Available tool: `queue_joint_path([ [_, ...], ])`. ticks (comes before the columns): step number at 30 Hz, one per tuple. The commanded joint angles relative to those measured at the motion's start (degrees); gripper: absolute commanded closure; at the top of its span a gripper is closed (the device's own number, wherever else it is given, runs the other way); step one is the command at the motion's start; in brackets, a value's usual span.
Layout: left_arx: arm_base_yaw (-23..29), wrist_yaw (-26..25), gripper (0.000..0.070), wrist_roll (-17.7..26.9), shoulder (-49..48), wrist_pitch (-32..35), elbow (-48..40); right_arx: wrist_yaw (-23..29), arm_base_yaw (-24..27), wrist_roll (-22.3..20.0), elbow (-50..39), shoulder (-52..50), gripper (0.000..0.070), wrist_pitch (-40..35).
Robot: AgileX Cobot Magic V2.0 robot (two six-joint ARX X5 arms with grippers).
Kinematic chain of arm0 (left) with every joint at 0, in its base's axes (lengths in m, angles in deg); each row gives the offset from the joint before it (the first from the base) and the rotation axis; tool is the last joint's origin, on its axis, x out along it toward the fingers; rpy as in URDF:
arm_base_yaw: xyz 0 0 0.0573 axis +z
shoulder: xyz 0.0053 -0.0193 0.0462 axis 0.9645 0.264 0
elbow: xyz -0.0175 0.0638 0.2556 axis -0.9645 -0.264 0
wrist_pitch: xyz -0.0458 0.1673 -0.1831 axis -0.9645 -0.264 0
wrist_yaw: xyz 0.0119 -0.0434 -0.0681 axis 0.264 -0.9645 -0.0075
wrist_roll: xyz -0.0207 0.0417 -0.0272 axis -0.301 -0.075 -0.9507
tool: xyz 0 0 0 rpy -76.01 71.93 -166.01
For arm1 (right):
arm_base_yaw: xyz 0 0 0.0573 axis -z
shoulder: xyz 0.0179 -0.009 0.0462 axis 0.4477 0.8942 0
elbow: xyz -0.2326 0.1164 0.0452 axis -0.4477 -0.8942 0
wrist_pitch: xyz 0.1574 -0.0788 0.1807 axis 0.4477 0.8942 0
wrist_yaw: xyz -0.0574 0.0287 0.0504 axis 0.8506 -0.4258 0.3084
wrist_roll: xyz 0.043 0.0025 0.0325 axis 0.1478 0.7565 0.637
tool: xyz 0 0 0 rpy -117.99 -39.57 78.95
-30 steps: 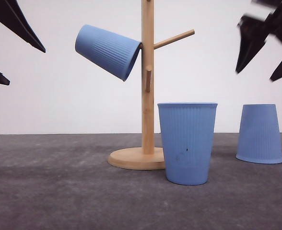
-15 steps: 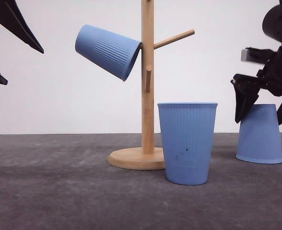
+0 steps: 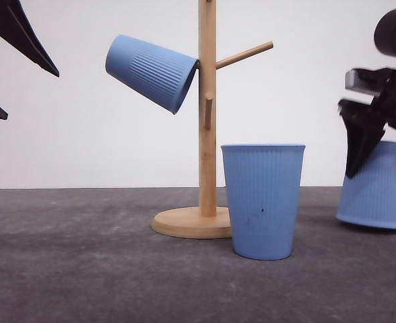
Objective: Place three cups
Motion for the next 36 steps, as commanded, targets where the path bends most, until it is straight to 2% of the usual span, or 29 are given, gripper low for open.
queue_joint_path([
  [1,-0.15,0.15,0.0231,0.02,0.31,0.63,0.79,-1.29,0.22,-0.28,0.58,-2.38,0.0365,1.72],
  [5,-0.15,0.12,0.0231,0.02,0.31,0.63,0.79,-6.33,1.66,-0.61,-1.09,-8.66,0.0363,4.57],
  [9,-0.15,-0.10,0.0231,0.02,0.31,0.61,0.79,-13.85,5.26,-0.53,-7.44,-16.44,0.0362,0.92],
  [12,-0.15,-0.09,0.0231,0.02,0.31,0.63,0.79,-22.72,9.63,1.86,-12.78,-22.12,0.0362,-2.82],
  [15,-0.15,-0.09,0.0231,0.02,0.31,0.63,0.79,-34.57,14.94,8.90,-15.05,-25.23,0.0362,-7.54],
  [18,-0.15,-0.09,0.0231,0.04,0.31,0.63,0.79,-42.94,17.28,20.03,-15.06,-25.28,0.0362,-15.55],
  [21,-0.15,-0.07,0.0231,0.04,0.31,0.66,0.79,-44.29,17.21,29.15,-15.00,-24.65,0.0362,-26.02],
  [25,-0.15,-0.07,0.0231,0.07,0.31,0.63,0.79,-44.19,15.36,36.82,-14.47,-23.03,0.0362,-36.71],
  [28,-0.15,-0.08,0.0231,0.04,0.31,0.64,0.79,-44.38,13.94,38.71,-12.68,-20.44,0.0362,-39.39],
  [36,-0.15,-0.04,0.0231,0.04,0.31,0.66,0.79,-44.87,9.18,38.44,-4.94,-12.12,0.0362,-39.51],
])
